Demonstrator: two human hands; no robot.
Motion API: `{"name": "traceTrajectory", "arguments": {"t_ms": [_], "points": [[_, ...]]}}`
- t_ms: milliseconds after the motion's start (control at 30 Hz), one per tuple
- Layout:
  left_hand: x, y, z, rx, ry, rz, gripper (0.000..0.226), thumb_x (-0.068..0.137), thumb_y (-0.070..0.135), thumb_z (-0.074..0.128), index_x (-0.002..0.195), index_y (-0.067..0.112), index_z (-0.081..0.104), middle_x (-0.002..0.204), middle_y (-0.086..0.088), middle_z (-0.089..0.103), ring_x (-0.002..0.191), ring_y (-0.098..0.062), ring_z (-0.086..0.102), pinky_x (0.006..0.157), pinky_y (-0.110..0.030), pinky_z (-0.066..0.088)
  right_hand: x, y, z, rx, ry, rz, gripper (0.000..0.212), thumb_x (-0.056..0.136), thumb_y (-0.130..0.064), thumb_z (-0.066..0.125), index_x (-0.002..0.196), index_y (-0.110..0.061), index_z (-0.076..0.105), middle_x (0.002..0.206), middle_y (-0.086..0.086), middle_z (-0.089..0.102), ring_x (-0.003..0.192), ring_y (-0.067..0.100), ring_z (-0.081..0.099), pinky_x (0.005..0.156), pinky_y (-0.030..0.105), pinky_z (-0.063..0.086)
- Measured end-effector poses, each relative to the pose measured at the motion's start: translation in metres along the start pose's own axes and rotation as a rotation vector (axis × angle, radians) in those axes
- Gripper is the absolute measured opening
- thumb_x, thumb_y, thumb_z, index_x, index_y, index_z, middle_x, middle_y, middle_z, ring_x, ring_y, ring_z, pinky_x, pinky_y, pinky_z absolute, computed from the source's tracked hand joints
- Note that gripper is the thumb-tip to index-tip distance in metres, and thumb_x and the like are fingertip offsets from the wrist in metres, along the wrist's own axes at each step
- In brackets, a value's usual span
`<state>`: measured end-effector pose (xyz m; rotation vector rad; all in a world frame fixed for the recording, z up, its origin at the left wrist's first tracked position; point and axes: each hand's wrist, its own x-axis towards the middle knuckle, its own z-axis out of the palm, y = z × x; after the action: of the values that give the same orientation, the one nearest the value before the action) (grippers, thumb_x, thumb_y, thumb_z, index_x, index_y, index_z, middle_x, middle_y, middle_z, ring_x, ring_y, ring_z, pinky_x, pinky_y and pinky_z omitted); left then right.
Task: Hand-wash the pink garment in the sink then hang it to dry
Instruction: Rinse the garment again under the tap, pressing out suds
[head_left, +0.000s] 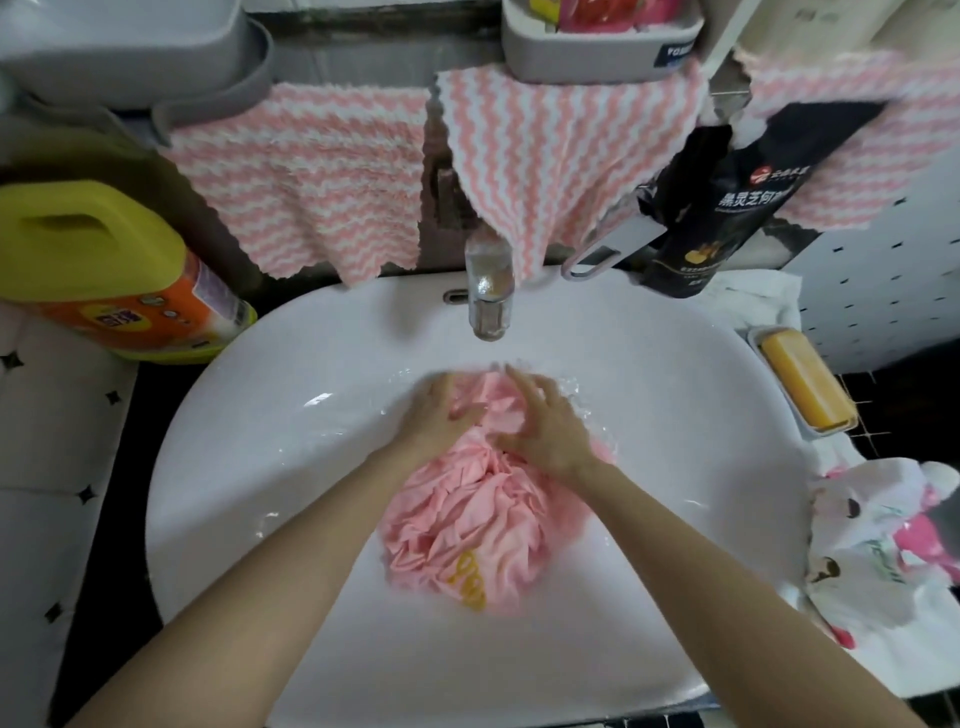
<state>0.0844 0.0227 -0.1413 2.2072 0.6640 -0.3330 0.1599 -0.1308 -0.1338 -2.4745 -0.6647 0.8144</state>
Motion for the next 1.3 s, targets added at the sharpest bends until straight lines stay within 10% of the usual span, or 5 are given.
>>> {"name": "traceTrajectory", "arguments": {"t_ms": [333, 633, 800, 1033, 1300], "points": [[-0.066, 0.013, -0.031, -0.568, 0.061, -0.152, 0.029, 0.090, 0.043, 0.056, 0.073, 0.021, 0.062, 0.066, 0.011, 0.060, 0.071, -0.012, 0.054, 0.061, -0.016, 0.040, -0.067, 0.008, -0.070, 0.745, -0.349, -0.066, 0.015, 0.073, -0.007, 0.062, 0.087, -0.010, 0.067, 0.087, -0.009, 0.065, 0.085, 0.003, 0.059, 0.076, 0.016, 0.042], [-0.088, -0.035, 0.060, 0.401, 0.164, 0.184, 0.104, 0.063, 0.089, 0.036, 0.148, 0.036, 0.009, 0.157, -0.006, 0.014, 0.137, -0.025, 0.017, 0.105, -0.056, 0.029, -0.076, 0.016, 0.028, -0.227, 0.023, -0.209, 0.075, 0.072, -0.089, 0.011, 0.142, -0.062, 0.003, 0.158, -0.012, -0.020, 0.146, 0.031, -0.001, 0.112, 0.059, 0.011], [-0.070, -0.032, 0.067, 0.413, 0.320, 0.215, 0.072, 0.070, 0.056, 0.051, 0.133, 0.022, 0.043, 0.132, -0.006, 0.052, 0.114, -0.027, 0.045, 0.095, -0.045, 0.037, -0.049, 0.020, 0.058, -0.316, 0.196, -0.233, 0.059, 0.086, -0.066, 0.030, 0.137, -0.037, 0.035, 0.128, 0.012, 0.055, 0.100, 0.039, 0.057, 0.080, 0.050, 0.050], [-0.031, -0.032, 0.061, 0.581, 0.310, 0.251, 0.048, 0.069, 0.039, 0.044, 0.105, 0.010, 0.057, 0.093, -0.012, 0.066, 0.083, -0.030, 0.065, 0.070, -0.036, 0.049, -0.003, 0.016, 0.063, -0.295, 0.445, -0.281, 0.033, 0.075, -0.050, 0.039, 0.087, -0.024, 0.055, 0.060, 0.002, 0.063, 0.045, 0.022, 0.059, 0.043, 0.020, 0.039], [-0.015, 0.007, -0.027, 0.089, -0.106, 0.204, 0.068, 0.068, 0.073, 0.060, 0.109, 0.019, 0.055, 0.099, 0.009, 0.063, 0.092, -0.013, 0.059, 0.078, -0.029, 0.046, -0.003, -0.011, -0.020, 0.466, -0.013, 0.118, 0.039, 0.088, -0.056, 0.055, 0.076, -0.022, 0.070, 0.071, 0.000, 0.067, 0.071, 0.018, 0.061, 0.078, 0.043, 0.052]]}}
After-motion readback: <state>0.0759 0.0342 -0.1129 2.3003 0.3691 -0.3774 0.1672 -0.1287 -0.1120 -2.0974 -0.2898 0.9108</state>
